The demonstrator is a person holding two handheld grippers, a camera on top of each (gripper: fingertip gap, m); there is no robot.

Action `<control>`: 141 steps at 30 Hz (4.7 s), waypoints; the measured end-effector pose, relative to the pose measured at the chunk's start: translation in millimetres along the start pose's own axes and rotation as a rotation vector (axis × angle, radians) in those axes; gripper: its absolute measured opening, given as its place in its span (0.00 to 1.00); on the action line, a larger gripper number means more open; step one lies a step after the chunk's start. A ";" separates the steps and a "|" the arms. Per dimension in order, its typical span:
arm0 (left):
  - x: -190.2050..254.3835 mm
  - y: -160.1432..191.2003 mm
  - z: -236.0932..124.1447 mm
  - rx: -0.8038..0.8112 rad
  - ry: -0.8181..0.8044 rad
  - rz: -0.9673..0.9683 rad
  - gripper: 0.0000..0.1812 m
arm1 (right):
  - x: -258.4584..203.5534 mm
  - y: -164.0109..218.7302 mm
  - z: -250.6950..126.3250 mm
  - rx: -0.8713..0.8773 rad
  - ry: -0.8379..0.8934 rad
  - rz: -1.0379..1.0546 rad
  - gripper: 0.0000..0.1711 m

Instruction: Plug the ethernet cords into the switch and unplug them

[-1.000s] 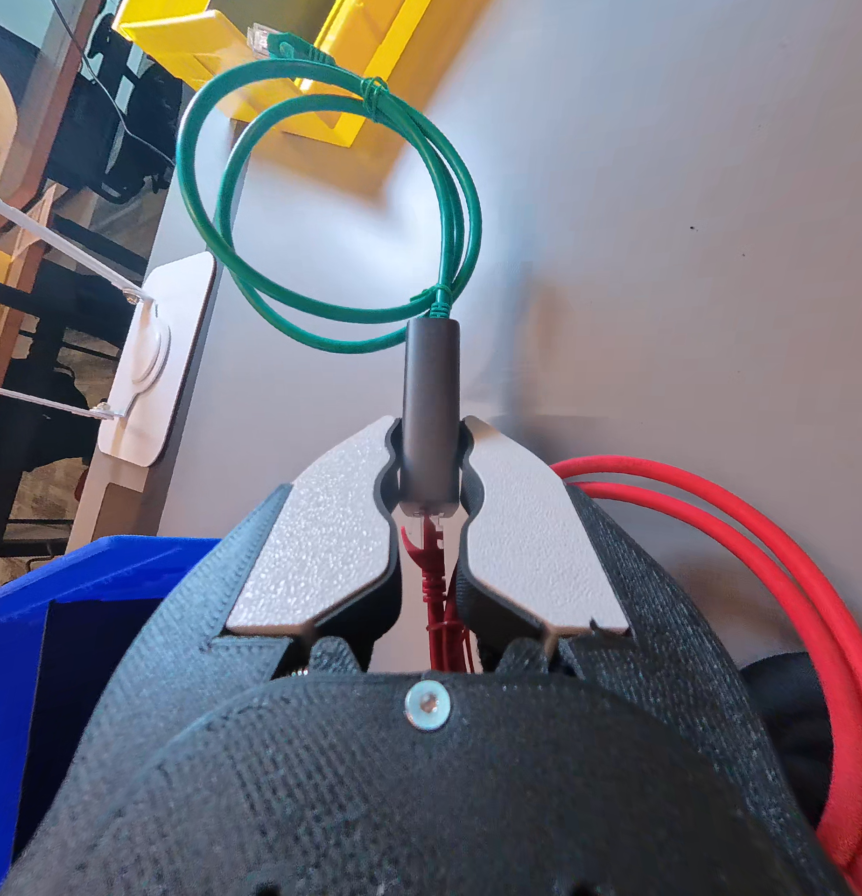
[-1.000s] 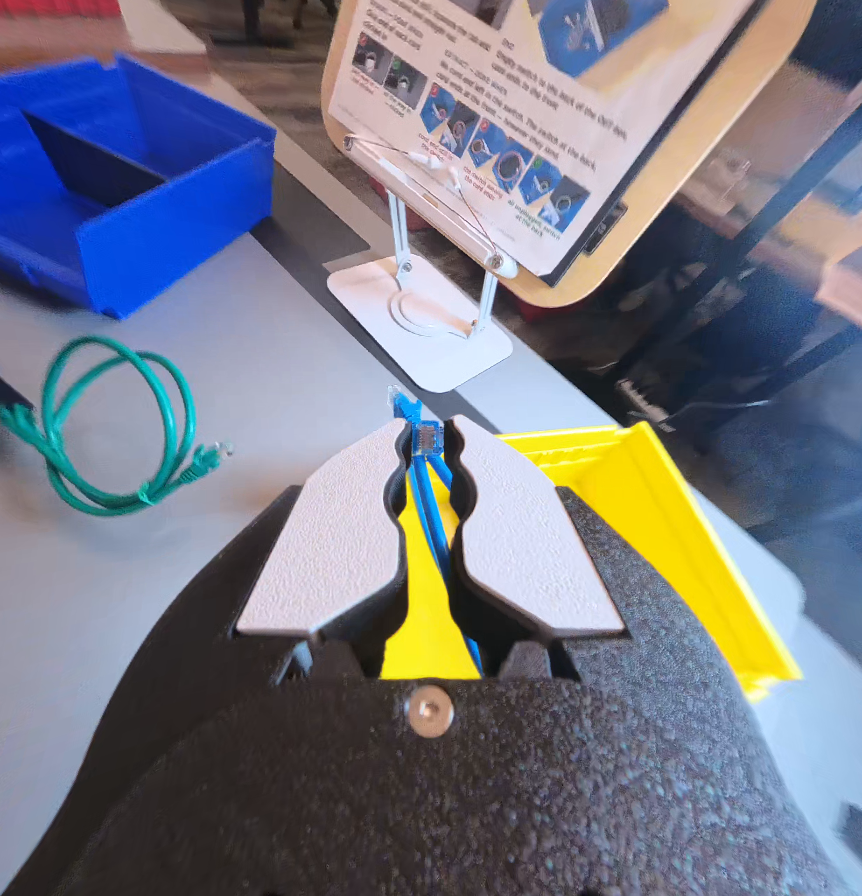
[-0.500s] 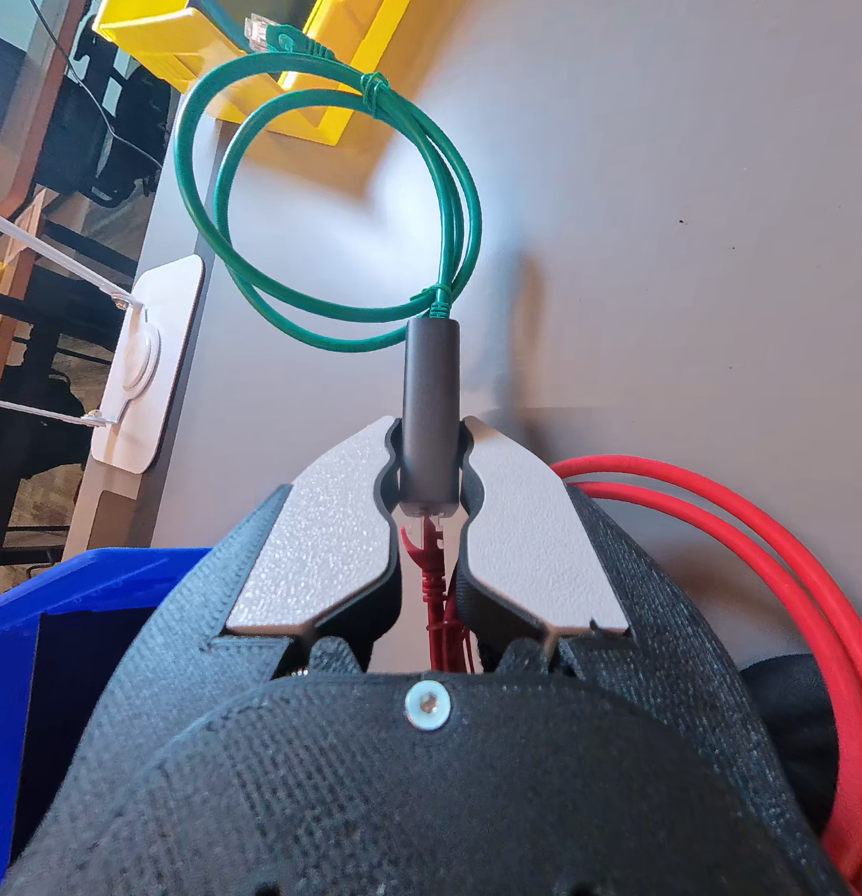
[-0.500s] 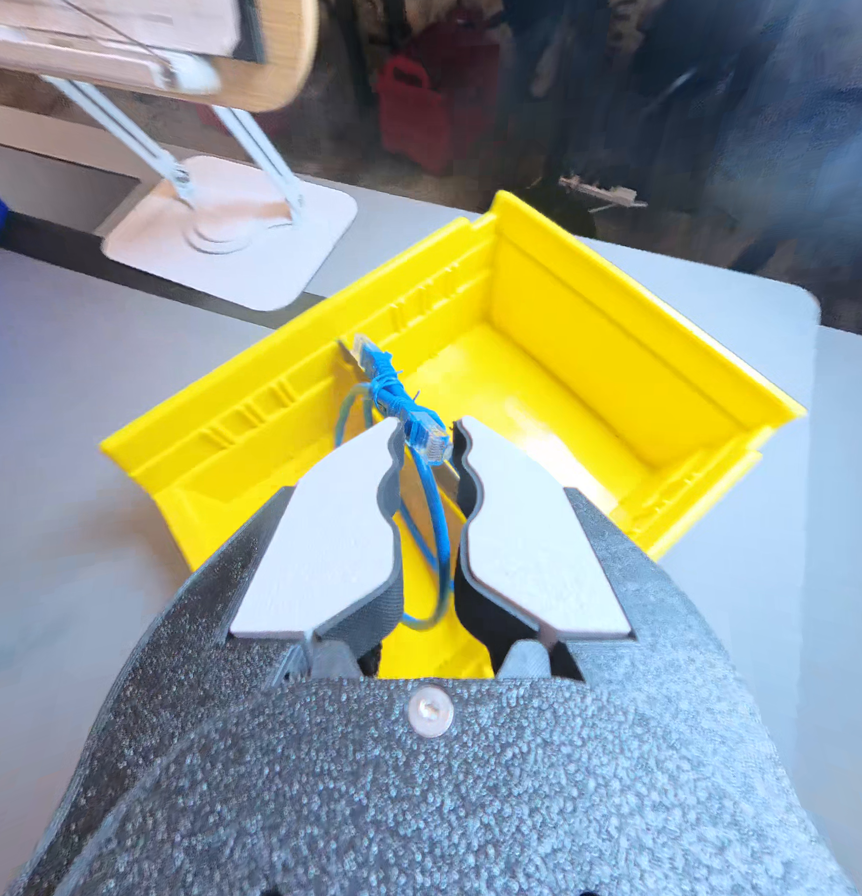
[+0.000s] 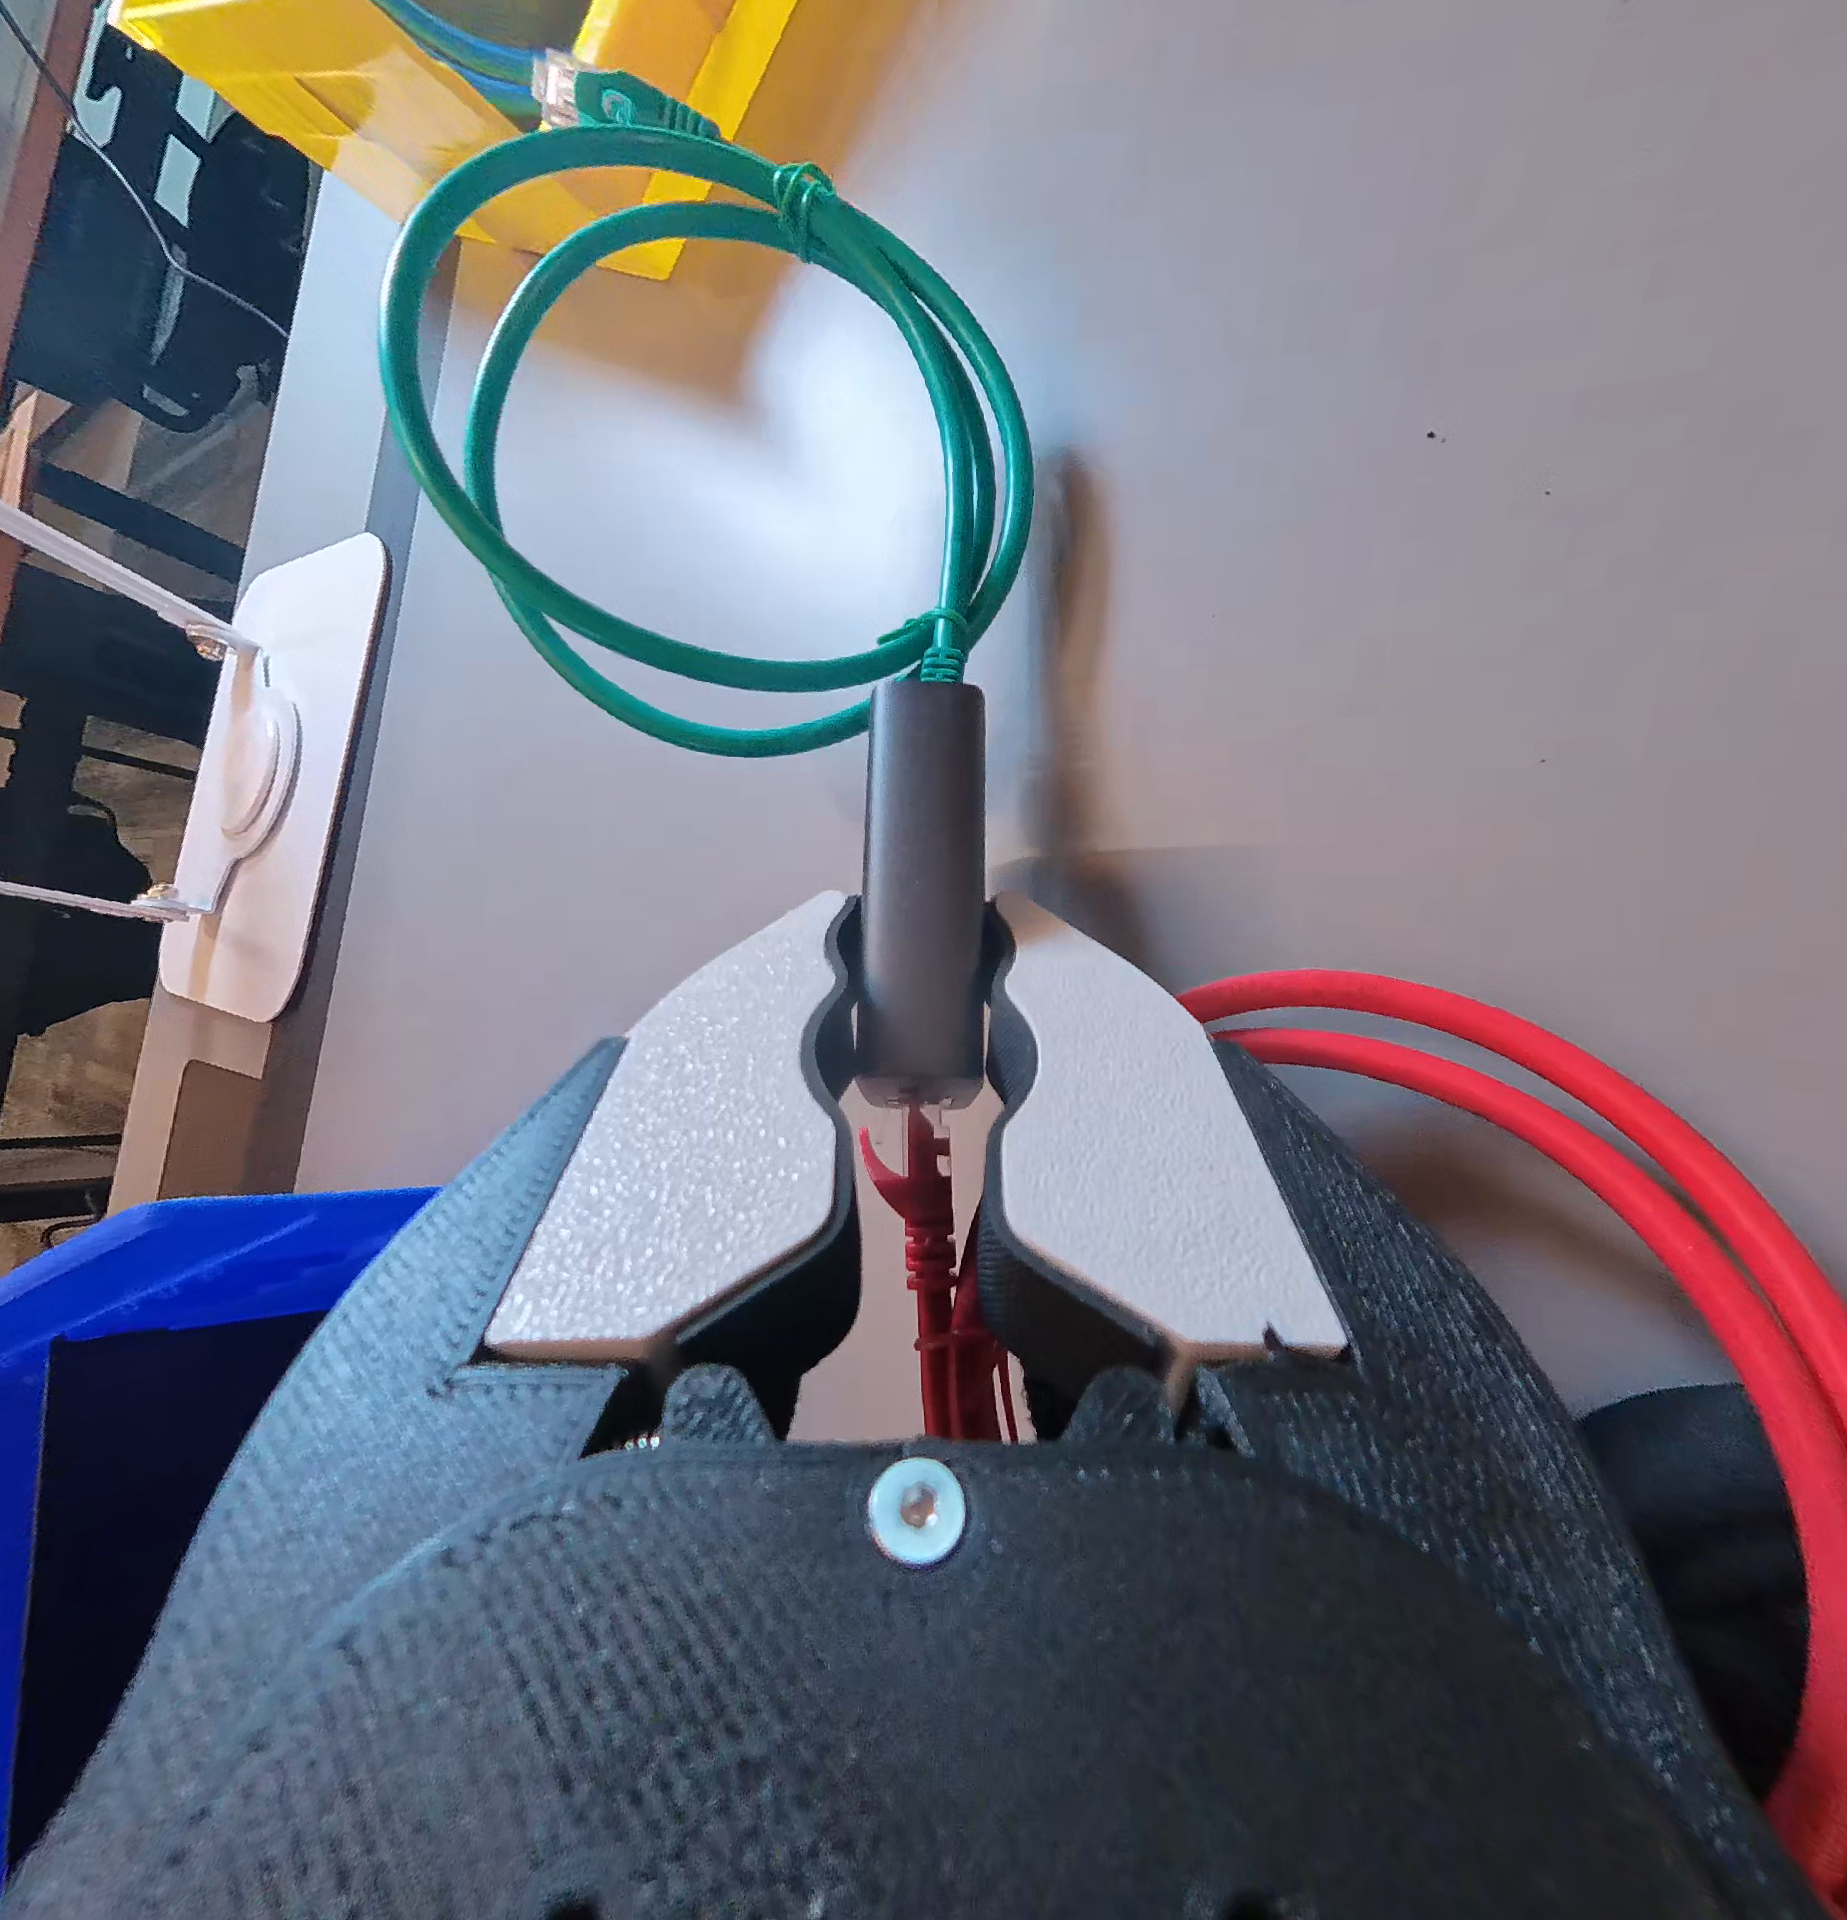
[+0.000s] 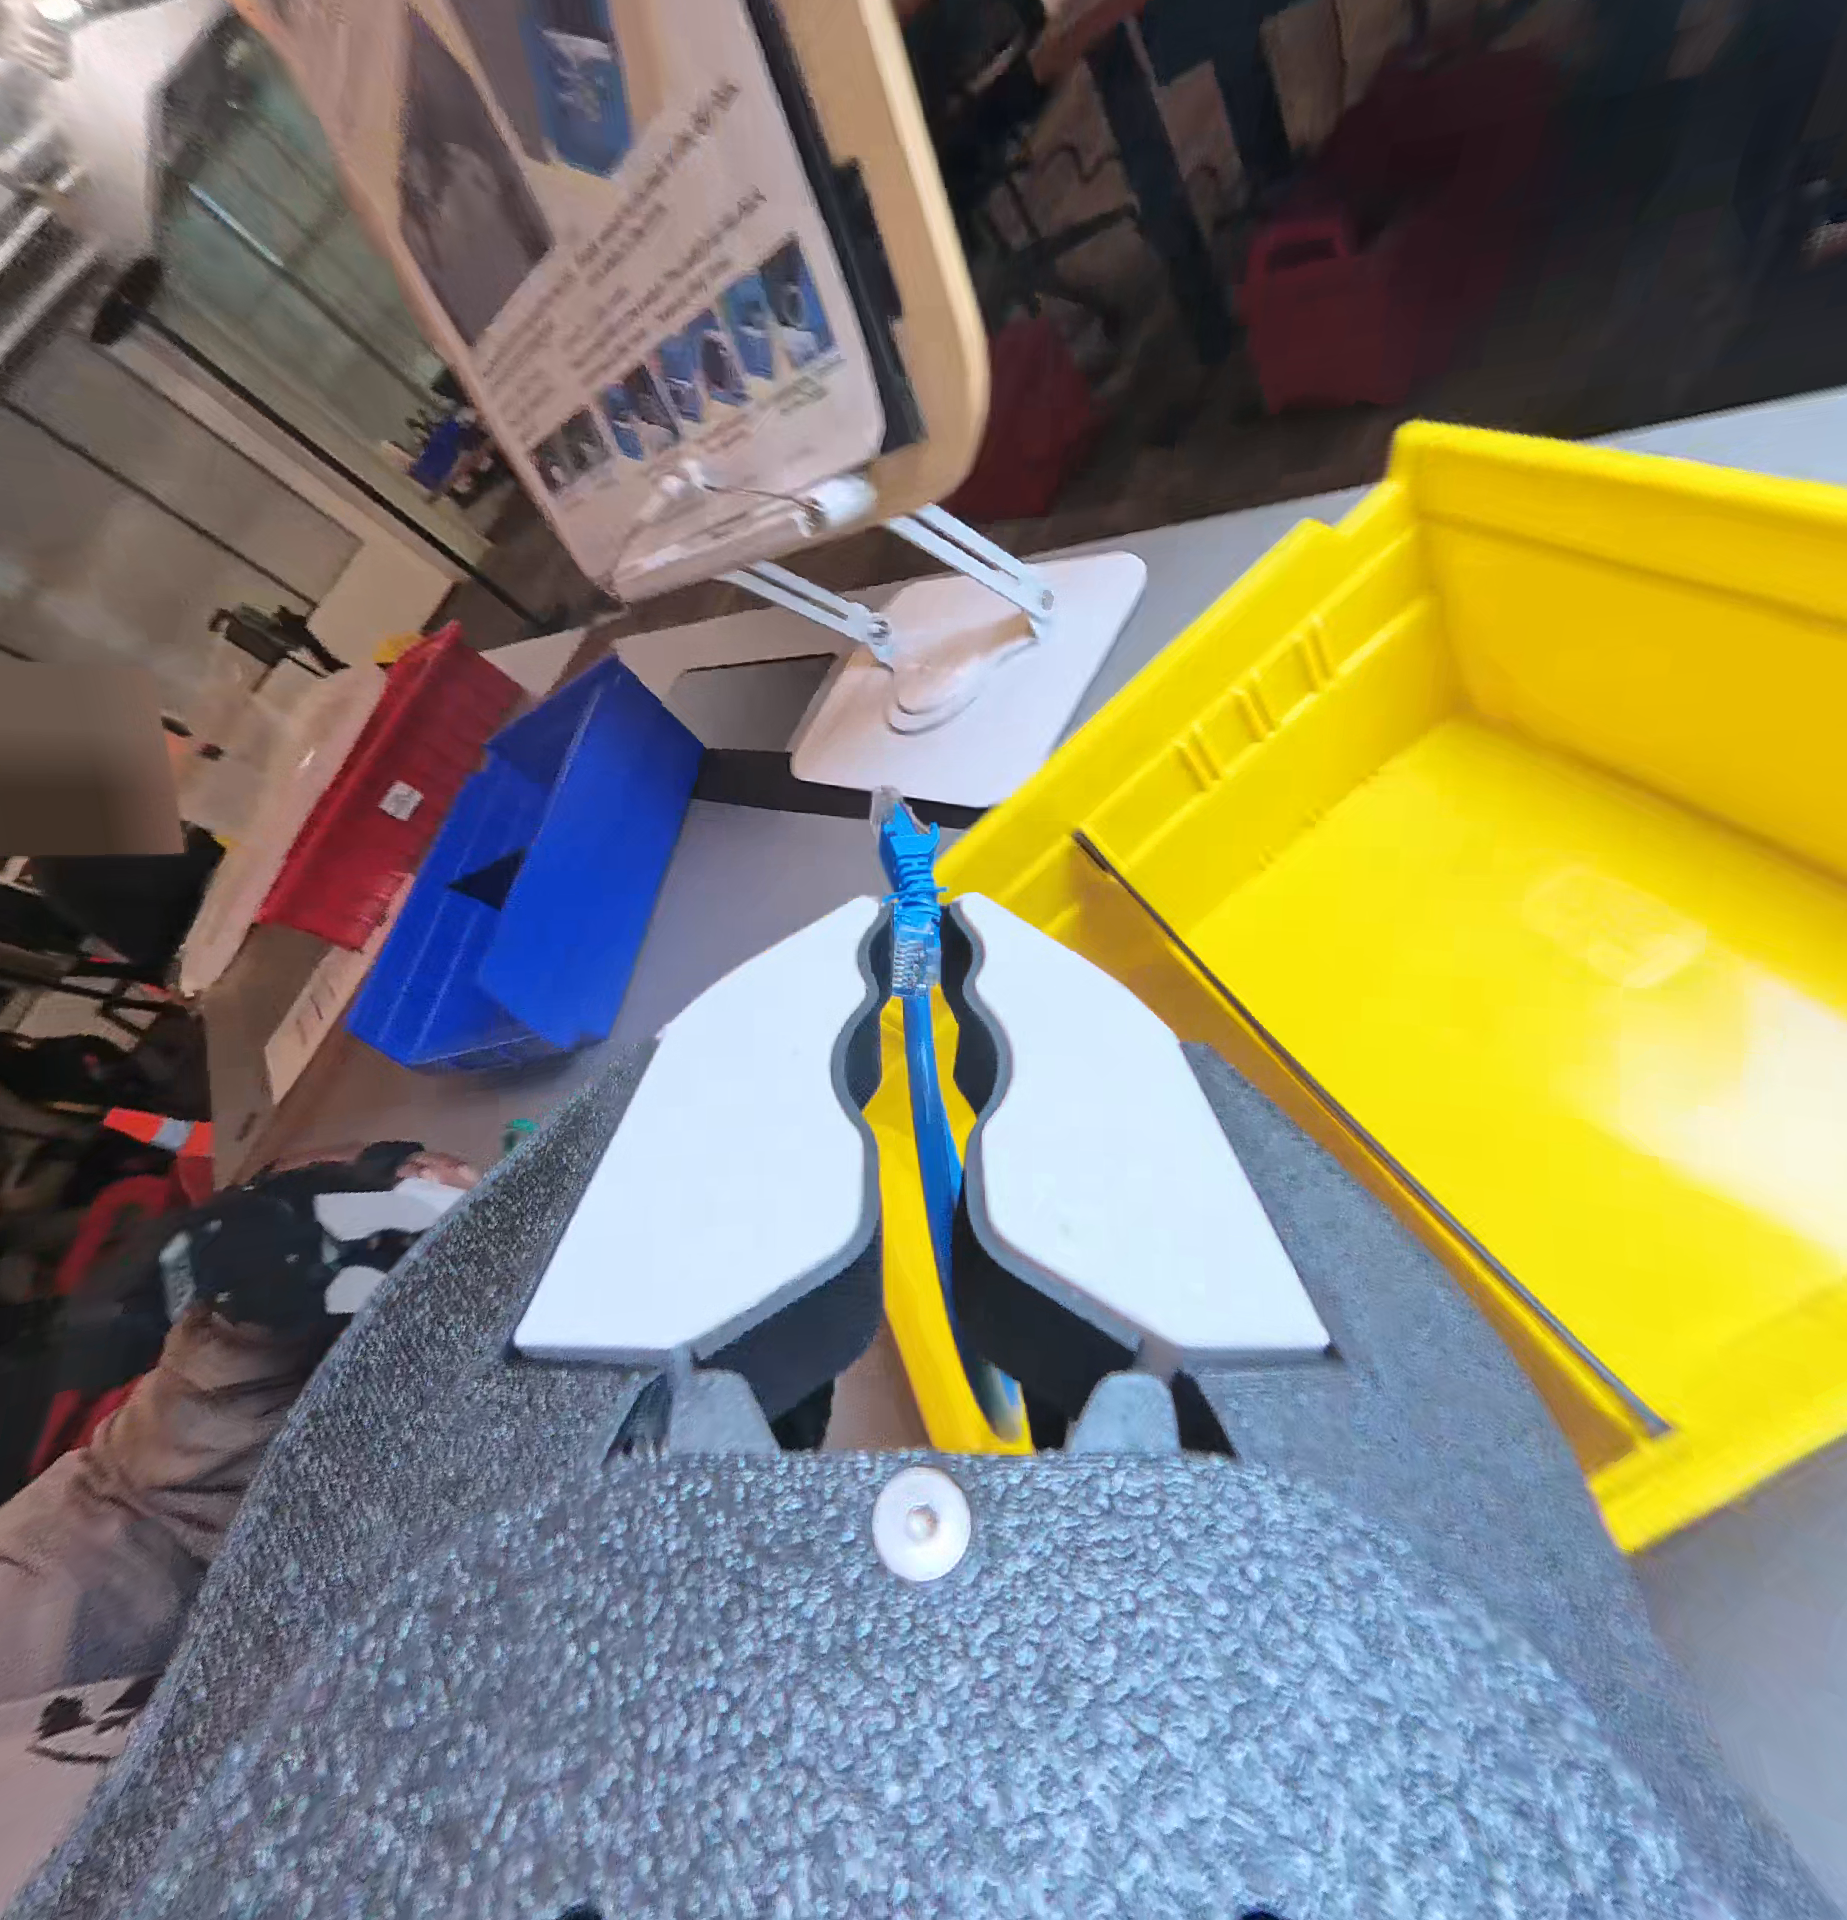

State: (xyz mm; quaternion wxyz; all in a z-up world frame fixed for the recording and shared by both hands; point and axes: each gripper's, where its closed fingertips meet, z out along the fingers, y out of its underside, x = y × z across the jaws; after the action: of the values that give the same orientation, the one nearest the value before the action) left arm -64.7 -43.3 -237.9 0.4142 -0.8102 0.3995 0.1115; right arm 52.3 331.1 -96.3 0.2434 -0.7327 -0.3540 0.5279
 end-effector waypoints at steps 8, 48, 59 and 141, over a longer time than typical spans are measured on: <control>-0.5 0.5 1.5 0.007 0.000 -0.002 0.12 | 73.8 11.9 -25.4 -0.145 0.613 -0.468 0.18; 30.7 -48.5 -4.6 0.113 -0.001 0.266 0.13 | -212.0 315.9 90.8 -0.354 -0.232 -1.941 0.08; 27.0 -57.6 -4.8 0.116 -0.036 0.271 0.12 | -212.3 316.4 52.0 -0.558 -0.350 -2.075 0.08; 1.5 -79.0 -44.9 0.393 -0.165 0.233 0.12 | -267.6 264.3 42.9 -0.078 -0.433 -1.365 0.12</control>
State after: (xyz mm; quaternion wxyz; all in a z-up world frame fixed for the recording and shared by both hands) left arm -12.0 -51.6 -164.3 0.5794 -0.6506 0.4691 0.1447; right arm 29.6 -44.0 -142.4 0.4171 -0.2347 -0.7924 0.3782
